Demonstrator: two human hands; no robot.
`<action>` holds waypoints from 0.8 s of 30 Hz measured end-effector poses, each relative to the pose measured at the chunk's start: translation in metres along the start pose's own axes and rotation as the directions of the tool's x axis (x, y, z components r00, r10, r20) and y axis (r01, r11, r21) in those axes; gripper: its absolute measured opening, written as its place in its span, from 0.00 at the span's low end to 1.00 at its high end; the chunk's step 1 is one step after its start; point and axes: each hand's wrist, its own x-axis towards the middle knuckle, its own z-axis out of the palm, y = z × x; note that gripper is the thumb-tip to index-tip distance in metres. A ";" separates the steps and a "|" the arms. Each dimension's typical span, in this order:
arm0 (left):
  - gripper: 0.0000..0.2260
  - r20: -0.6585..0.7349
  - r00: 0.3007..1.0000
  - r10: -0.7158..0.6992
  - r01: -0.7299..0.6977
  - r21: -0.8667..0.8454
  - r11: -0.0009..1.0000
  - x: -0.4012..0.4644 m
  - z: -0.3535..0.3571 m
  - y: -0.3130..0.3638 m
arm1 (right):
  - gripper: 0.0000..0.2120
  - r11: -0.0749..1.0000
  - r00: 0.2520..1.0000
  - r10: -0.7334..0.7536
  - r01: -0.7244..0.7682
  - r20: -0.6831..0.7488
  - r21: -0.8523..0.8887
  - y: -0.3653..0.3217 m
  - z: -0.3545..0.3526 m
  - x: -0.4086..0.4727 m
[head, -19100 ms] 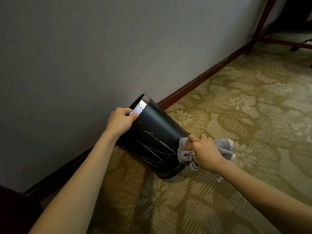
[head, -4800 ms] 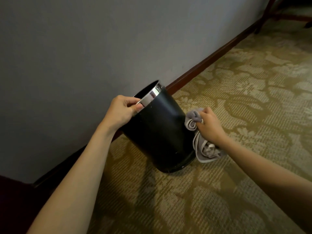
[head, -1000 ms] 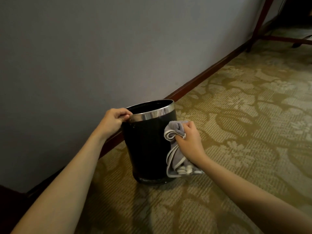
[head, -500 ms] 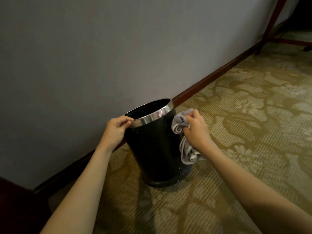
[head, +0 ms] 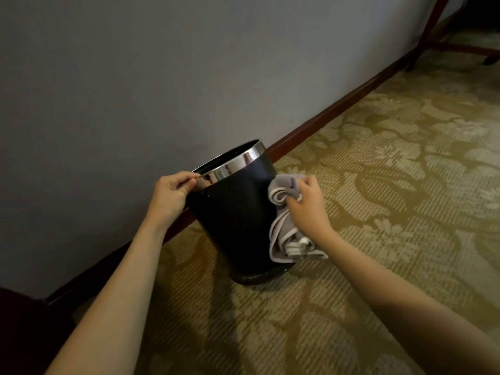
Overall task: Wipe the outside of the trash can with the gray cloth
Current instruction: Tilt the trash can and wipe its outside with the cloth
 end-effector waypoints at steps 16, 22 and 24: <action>0.24 0.046 0.998 0.049 -0.049 -0.006 0.999 0.006 0.011 0.007 | 0.05 0.939 0.932 -0.259 0.304 0.254 -0.159 0.006 -0.002 -0.071; 0.26 0.076 0.995 0.060 -0.062 0.024 0.998 0.001 0.009 0.013 | 0.16 0.741 0.788 -0.192 0.507 0.584 -0.440 0.040 -0.018 -0.094; 0.24 0.086 0.994 0.065 -0.067 0.020 0.998 0.000 0.013 0.016 | 0.14 0.715 0.769 -0.145 0.517 0.623 -0.471 0.046 -0.022 -0.102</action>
